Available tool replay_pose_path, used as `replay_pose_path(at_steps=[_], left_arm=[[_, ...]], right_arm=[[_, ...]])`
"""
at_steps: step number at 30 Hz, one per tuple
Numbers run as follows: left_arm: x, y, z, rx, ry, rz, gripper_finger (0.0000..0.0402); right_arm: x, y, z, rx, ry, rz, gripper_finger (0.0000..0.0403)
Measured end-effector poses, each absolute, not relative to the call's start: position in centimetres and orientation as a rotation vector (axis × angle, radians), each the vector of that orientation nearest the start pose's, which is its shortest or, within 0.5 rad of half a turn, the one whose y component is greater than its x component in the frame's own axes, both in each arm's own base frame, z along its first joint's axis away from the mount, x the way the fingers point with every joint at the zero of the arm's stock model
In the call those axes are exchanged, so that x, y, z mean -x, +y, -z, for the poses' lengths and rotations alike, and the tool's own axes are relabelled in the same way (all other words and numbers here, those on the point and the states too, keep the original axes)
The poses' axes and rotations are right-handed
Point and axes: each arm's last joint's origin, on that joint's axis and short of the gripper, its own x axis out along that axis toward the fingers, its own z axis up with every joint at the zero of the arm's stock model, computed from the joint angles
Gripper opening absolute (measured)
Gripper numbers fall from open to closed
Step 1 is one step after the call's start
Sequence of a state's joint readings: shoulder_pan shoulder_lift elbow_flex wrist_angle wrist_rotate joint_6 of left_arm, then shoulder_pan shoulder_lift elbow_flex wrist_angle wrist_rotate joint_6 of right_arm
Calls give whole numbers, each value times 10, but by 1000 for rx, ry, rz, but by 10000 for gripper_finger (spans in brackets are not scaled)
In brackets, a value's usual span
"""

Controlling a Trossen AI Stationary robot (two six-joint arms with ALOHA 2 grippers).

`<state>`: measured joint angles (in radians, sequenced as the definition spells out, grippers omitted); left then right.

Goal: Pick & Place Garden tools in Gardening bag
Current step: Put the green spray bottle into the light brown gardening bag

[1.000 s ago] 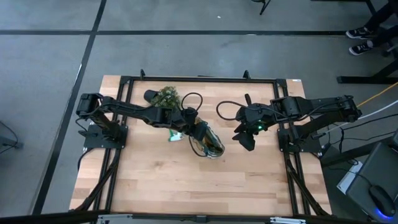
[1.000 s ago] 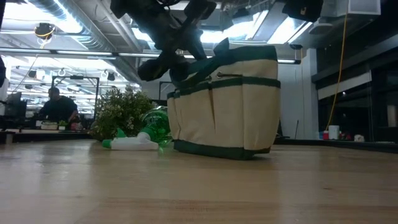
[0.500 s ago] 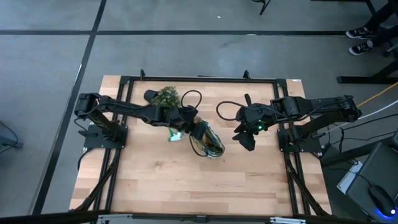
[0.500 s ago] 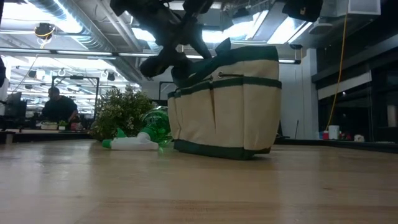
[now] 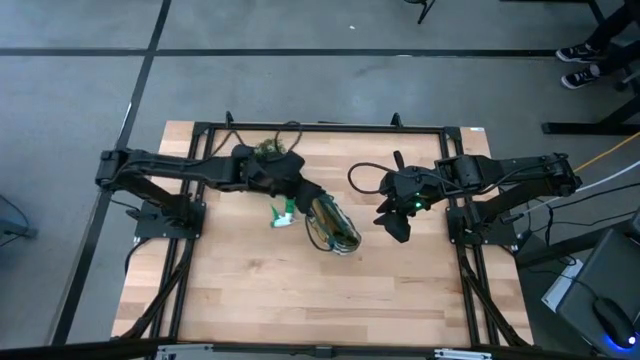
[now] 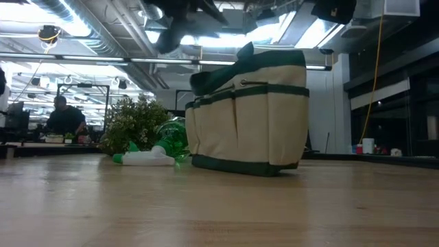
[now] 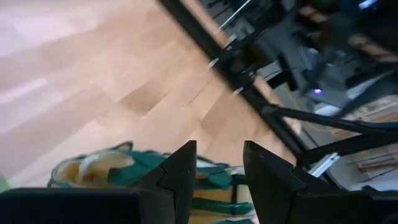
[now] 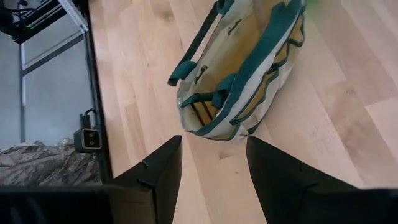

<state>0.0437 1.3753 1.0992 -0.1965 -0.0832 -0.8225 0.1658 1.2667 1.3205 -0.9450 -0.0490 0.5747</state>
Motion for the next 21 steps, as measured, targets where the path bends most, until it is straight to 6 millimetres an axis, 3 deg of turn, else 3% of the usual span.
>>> replay_pose_path(at_steps=[5, 10, 15, 21], left_arm=[[-297, 10, -324, 718, 356, -246, 128], [-296, -5, -325, 649, 387, -152, 128], [-296, -25, -319, 629, 458, -94, 128], [-282, -51, -304, 691, 682, -75, 127]], right_arm=[[-240, 41, -354, -435, 906, 66, 181], [-242, 41, -353, -372, 903, 35, 181], [-243, 41, -352, -359, 907, 32, 181], [-243, 41, -352, -359, 907, 32, 181]])
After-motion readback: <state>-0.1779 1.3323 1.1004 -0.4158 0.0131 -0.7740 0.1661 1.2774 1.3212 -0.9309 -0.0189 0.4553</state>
